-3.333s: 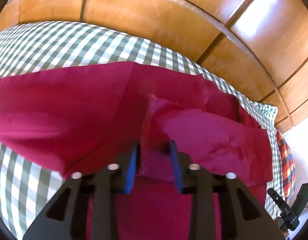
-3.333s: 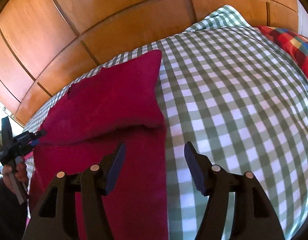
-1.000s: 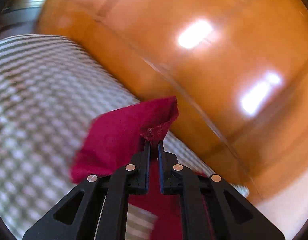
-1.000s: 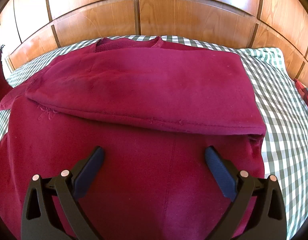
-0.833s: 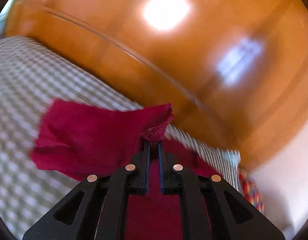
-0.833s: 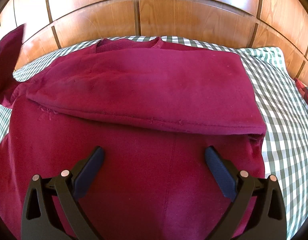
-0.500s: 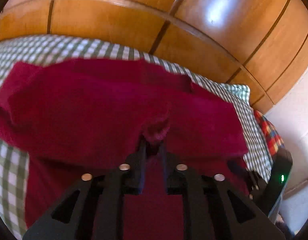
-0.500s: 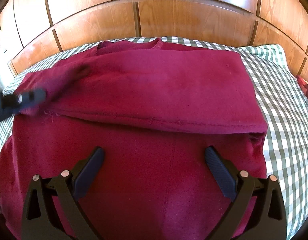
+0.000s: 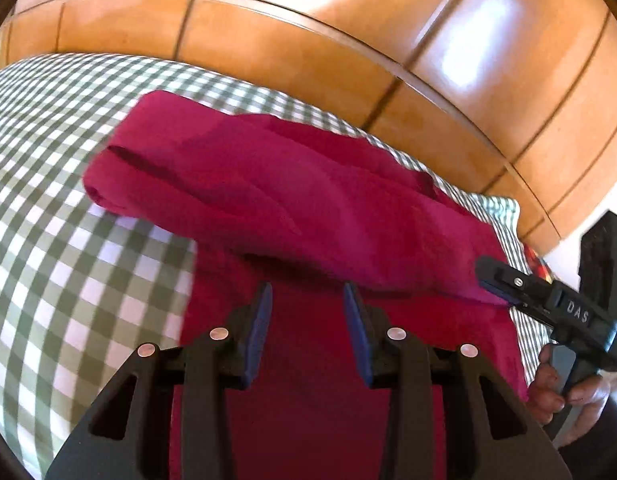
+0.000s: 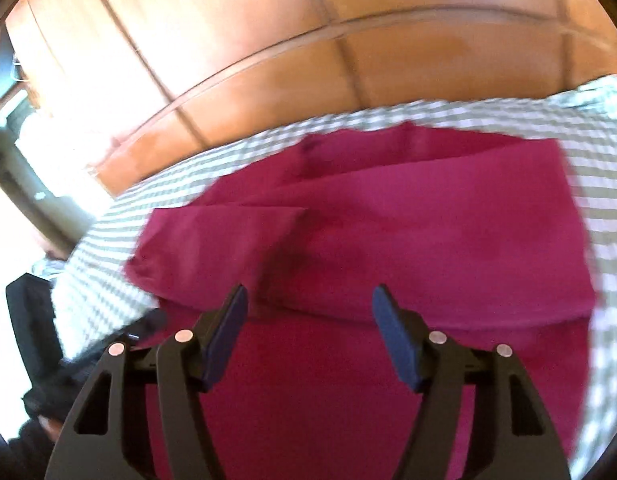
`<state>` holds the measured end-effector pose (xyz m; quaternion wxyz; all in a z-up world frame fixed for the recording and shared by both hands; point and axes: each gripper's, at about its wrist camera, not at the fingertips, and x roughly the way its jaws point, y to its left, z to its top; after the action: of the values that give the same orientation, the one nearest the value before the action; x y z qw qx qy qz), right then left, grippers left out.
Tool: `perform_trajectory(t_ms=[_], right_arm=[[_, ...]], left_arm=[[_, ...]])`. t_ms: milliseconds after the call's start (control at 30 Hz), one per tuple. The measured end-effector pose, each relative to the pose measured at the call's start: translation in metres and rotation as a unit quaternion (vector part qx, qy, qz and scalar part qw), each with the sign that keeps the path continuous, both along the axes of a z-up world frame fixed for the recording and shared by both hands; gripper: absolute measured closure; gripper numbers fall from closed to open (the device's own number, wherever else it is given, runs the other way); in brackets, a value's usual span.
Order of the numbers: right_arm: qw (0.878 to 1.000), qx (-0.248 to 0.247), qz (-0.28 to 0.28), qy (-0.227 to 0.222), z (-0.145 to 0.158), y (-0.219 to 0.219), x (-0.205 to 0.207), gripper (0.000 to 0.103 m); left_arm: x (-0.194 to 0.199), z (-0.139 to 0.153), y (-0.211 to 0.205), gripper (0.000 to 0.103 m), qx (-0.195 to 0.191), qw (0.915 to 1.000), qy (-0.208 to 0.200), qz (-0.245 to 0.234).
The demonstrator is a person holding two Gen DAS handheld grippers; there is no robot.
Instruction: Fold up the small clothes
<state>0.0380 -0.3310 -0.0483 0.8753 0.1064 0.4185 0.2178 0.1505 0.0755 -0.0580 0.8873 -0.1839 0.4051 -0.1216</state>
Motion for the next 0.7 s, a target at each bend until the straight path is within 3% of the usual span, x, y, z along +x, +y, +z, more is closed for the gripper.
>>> perform_trajectory(t_ms=[100,167,233,400,500,567,700], right_arm=[[0.998,-0.001,-0.003,0.056,-0.019,0.027,0.034,0.04],[0.998,-0.013,0.0,0.056,-0.019,0.037,0.043,0.066],[0.998,-0.047,0.008,0.039,-0.008,0.046,0.045,0.097],[0.998,-0.036,0.005,-0.048,0.052,0.013,0.024,0.098],[0.997,-0.017,-0.021,-0.066,0.074,-0.025,0.021,0.098],[0.997,-0.011,-0.046,-0.064,0.077,-0.055,0.024,0.098],[0.993,-0.024,-0.119,-0.013,0.043,-0.114,0.044,0.098]], left_arm=[[0.007,-0.003,0.0,0.067,0.007,0.9999,0.003,0.01],[0.012,-0.003,-0.001,0.067,0.009,0.9999,0.005,0.013],[0.016,-0.005,-0.002,0.067,0.012,0.9998,0.006,0.016],[0.025,-0.015,0.004,0.068,0.001,0.9994,0.022,0.028],[0.023,-0.015,0.007,0.068,-0.006,0.9993,0.02,0.031],[0.022,-0.015,0.008,0.068,-0.007,0.9993,0.018,0.033],[0.02,-0.014,0.011,0.07,-0.008,0.9991,0.021,0.036]])
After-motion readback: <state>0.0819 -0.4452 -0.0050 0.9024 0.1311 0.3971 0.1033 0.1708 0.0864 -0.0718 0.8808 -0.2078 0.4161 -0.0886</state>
